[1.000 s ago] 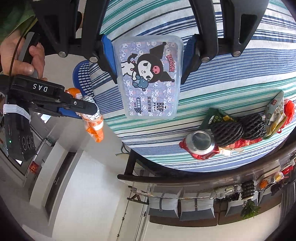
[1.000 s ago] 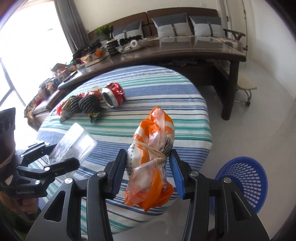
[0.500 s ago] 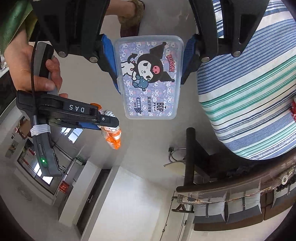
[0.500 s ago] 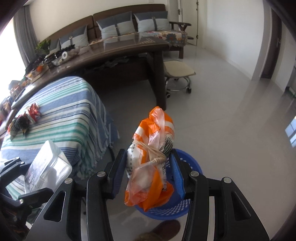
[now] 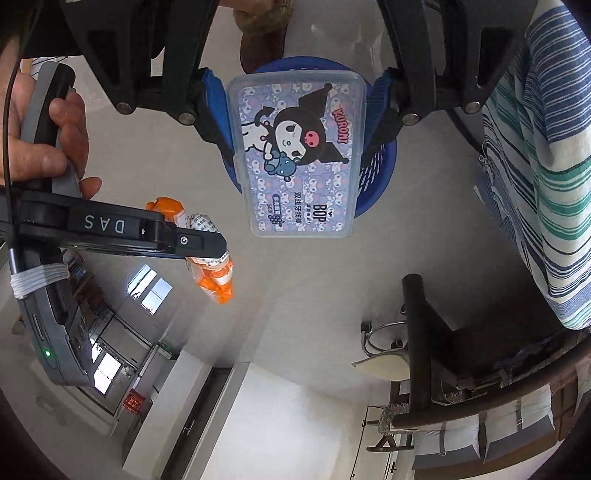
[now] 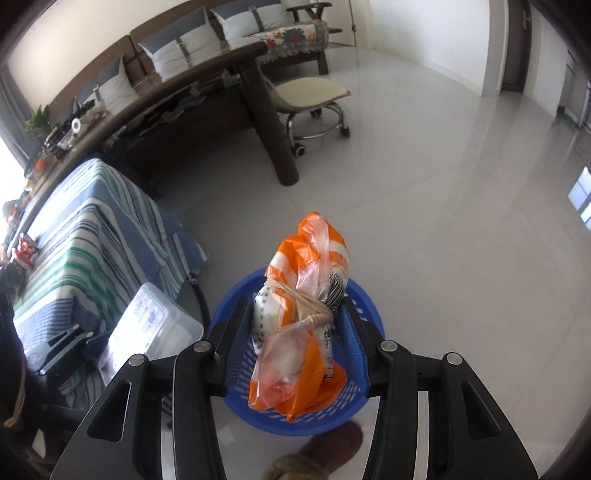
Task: Collect trash
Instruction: 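Open both tools to drop the box and bag into the wastebasket, then grasp the red plastic bag with the left tool while the right tool grasps the crushed red can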
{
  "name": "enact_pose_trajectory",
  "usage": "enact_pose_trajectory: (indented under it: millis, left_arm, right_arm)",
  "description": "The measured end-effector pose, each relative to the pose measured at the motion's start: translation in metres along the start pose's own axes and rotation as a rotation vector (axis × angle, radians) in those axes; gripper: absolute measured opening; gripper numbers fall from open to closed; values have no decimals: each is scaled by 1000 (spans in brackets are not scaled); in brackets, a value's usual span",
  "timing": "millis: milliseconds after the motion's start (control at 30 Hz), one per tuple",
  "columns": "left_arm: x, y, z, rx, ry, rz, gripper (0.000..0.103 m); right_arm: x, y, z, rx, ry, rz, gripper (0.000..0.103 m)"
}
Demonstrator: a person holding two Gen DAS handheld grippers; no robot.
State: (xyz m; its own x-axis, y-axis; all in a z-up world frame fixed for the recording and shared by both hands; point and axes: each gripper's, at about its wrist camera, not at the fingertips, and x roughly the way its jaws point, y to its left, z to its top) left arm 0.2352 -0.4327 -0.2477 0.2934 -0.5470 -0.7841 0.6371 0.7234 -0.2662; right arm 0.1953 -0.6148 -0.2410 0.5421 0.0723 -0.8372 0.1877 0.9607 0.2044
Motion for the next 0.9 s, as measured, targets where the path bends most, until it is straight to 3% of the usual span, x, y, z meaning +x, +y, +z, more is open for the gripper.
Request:
enact_pose_trajectory:
  millis: [133, 167, 233, 333, 400, 567, 733, 900]
  left_arm:
    - [19, -3, 0, 5, 4, -34, 66]
    - [26, -4, 2, 3, 6, -59, 75]
    - [41, 0, 5, -18, 22, -49, 76]
    - [42, 7, 9, -75, 22, -46, 76]
    - [26, 8, 10, -91, -10, -65, 76]
    - [-44, 1, 12, -42, -98, -34, 76]
    - [-122, 13, -12, -33, -134, 31, 76]
    - [-177, 58, -62, -77, -140, 146, 76]
  right_arm:
    - [9, -9, 2, 27, 7, 3, 52]
    - [10, -11, 3, 38, 5, -1, 65]
    - [9, -17, 5, 65, -9, -11, 74]
    - [-4, -23, 8, 88, -52, -27, 75]
    - [-20, -23, 11, 82, -107, -59, 78]
    - [-66, -3, 17, 29, -285, -131, 99]
    - [-101, 43, 16, -64, -418, -133, 100]
    - [-109, 114, 3, -193, -456, -47, 101]
